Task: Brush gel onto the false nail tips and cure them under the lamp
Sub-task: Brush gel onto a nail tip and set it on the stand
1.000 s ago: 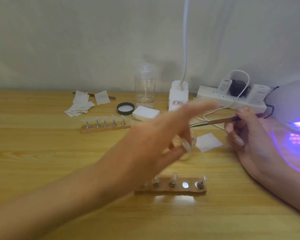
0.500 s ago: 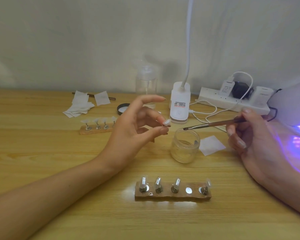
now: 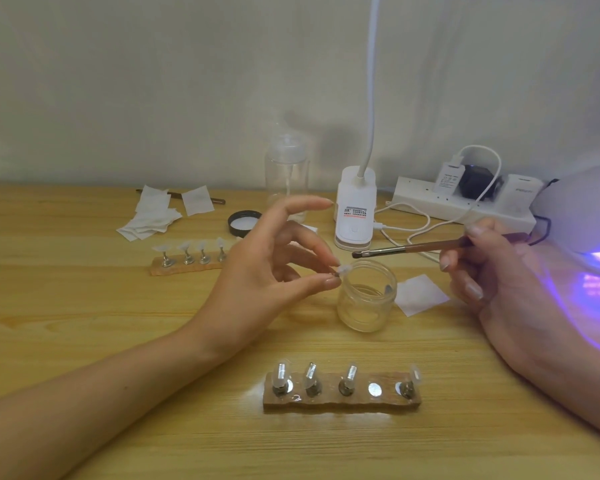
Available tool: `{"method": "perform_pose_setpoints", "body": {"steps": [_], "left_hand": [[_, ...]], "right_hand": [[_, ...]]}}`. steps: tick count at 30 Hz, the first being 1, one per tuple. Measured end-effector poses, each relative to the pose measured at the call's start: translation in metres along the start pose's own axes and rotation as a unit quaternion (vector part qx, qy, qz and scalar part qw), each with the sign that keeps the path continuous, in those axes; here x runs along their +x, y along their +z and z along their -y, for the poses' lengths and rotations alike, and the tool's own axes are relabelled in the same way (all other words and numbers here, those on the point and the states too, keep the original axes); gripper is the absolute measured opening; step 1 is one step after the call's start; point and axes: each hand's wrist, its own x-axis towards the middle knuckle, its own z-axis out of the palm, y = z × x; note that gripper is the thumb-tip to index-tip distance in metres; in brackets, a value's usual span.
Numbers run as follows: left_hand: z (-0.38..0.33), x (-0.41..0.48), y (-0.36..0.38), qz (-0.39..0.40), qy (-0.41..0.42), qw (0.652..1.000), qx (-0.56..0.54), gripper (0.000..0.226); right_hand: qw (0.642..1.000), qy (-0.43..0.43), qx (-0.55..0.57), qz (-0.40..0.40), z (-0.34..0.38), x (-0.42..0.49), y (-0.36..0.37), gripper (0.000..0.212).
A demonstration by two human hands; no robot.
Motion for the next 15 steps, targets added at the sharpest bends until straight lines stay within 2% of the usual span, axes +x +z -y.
{"method": "perform_pose_setpoints", "body": {"steps": [15], "left_hand": [[-0.0007, 0.0008, 0.0011, 0.012, -0.017, 1.000, 0.023, 0.057]], "right_hand": [[0.998, 0.004, -0.039, 0.039, -0.0027, 0.0000, -0.0029, 0.024]]}}
